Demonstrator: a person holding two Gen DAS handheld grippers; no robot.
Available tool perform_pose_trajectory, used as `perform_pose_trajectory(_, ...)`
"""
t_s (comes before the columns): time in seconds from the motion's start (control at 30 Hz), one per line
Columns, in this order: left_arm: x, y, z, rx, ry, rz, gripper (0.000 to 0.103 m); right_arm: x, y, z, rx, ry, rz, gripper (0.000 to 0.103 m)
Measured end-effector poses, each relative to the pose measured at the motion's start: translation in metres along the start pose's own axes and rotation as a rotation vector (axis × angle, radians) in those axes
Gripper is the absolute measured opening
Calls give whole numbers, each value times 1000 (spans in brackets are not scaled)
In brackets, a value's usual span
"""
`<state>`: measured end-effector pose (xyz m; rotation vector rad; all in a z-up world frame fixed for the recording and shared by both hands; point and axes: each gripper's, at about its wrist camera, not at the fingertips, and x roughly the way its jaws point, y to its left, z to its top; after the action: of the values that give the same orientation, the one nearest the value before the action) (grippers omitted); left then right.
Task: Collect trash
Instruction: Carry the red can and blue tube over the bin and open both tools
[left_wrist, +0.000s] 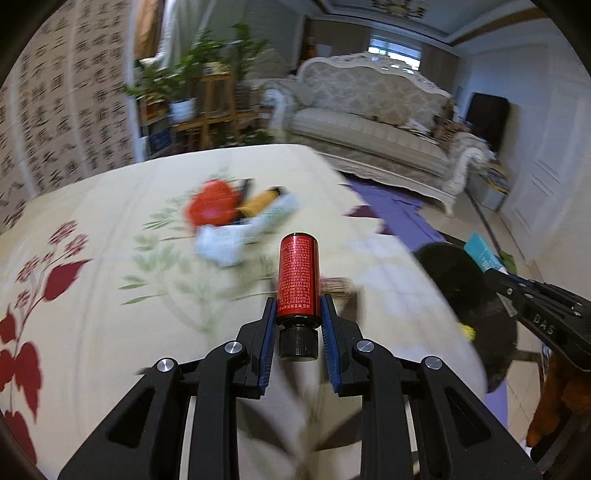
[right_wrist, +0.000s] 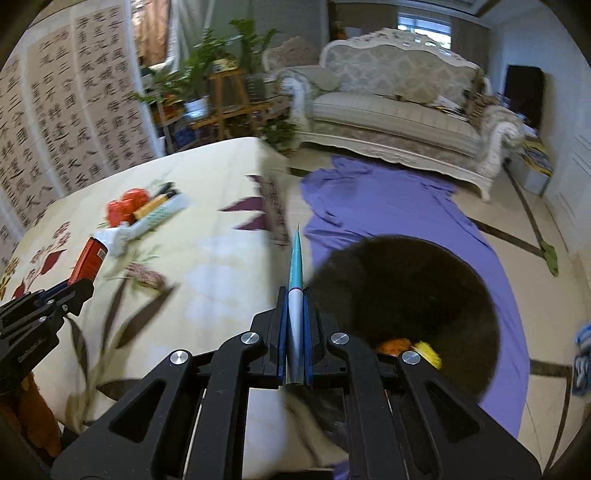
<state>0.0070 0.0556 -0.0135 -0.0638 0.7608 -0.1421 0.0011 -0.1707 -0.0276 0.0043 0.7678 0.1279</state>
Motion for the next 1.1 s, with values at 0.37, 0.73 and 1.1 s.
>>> perform_pose_trajectory(0.37,26,-100,11,154,1,-130,25,-9,-76,-17,112,-22,-108,7)
perform_pose_trajectory(0.73,57,-157,23,248,6,-142,25,2,-117,-16,167,-40,-120,7)
perform_pose_trajectory(1.1,81,-171,24,264,37,-132,25,14,-136,-16,185,-27,-131,11)
